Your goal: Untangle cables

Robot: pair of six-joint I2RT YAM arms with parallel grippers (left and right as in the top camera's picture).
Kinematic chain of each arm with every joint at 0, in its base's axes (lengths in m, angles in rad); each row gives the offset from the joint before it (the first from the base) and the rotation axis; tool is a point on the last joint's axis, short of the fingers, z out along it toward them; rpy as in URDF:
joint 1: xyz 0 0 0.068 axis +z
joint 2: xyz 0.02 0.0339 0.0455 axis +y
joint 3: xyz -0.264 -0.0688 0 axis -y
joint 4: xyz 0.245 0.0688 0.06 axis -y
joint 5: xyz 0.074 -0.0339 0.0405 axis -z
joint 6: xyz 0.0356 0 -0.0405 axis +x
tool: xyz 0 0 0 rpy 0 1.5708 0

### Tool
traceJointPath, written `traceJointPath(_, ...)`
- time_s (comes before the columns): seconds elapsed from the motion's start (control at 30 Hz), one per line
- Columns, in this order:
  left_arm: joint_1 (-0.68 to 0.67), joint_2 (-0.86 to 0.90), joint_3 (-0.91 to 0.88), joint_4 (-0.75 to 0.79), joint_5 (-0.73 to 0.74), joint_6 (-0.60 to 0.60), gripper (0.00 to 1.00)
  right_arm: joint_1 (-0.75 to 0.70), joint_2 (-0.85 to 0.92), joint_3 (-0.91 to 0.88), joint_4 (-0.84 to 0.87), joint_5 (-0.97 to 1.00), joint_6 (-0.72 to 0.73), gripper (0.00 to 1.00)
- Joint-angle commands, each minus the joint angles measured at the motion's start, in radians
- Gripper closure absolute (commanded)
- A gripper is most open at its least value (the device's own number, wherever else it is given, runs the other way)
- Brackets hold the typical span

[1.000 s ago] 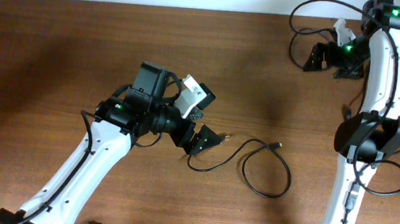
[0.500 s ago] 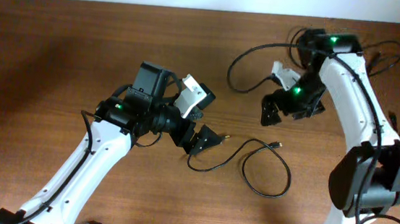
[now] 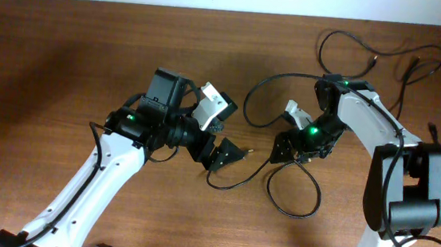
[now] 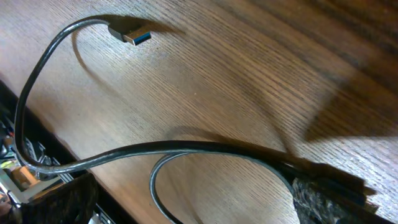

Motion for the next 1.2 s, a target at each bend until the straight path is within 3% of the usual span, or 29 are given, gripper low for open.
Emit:
traceJointPath(0.0, -0.001, 0.000, 0.008, 0.001, 0.003, -0.006, 0.01, -0.001, -0.003, -0.026, 0.057, 0.040, -0.087, 0.01)
traceJointPath(0.07, -0.001, 0.000, 0.008, 0.001, 0.003, -0.006, 0.01, -0.001, -0.003, -0.069, 0.078, 0.041, -0.172, 0.01)
traceJointPath(0.23, -0.001, 0.000, 0.008, 0.001, 0.003, -0.006, 0.01, -0.001, -0.003, -0.139, 0.202, 0.064, -0.140, 0.04)
traceJointPath(0.3, -0.001, 0.000, 0.008, 0.002, 0.003, -0.006, 0.01, -0.001, -0.003, -0.140, 0.221, 0.064, -0.140, 0.18)
traceJointPath(0.37, -0.001, 0.000, 0.008, 0.002, 0.003, -0.006, 0.01, -0.001, -0.003, -0.140, 0.224, 0.075, -0.140, 0.46)
traceJointPath(0.53, -0.001, 0.000, 0.008, 0.001, 0.003, -0.006, 0.01, -0.001, -0.003, -0.151, 0.228, 0.075, -0.140, 0.80)
traceJointPath(0.57, -0.001, 0.000, 0.008, 0.001, 0.003, -0.006, 0.01, -0.001, -0.003, -0.151, 0.228, 0.074, -0.140, 0.93)
traceJointPath(0.6, -0.001, 0.000, 0.008, 0.001, 0.003, -0.006, 0.01, -0.001, -0.003, -0.151, 0.228, 0.074, -0.140, 0.96)
traceJointPath(0.77, -0.001, 0.000, 0.008, 0.001, 0.003, -0.006, 0.01, -0.002, -0.003, -0.150, 0.243, 0.074, -0.103, 0.96)
traceJointPath(0.87, -0.001, 0.000, 0.008, 0.001, 0.003, -0.006, 0.01, -0.049, -0.003, -0.130, 0.282, 0.075, 0.029, 0.96)
traceJointPath(0.97, -0.001, 0.000, 0.008, 0.001, 0.003, -0.006, 0.01, -0.189, -0.003, -0.095, 0.302, 0.070, 0.276, 0.96)
traceJointPath(1.1, -0.001, 0.000, 0.008, 0.001, 0.003, -0.006, 0.01, -0.289, -0.003, 0.177, 0.092, 0.032, 0.345, 0.96)
traceJointPath(1.17, -0.001, 0.000, 0.008, 0.001, 0.003, -0.006, 0.01, -0.289, -0.005, 0.313, -0.024, 0.127, 0.421, 0.96)
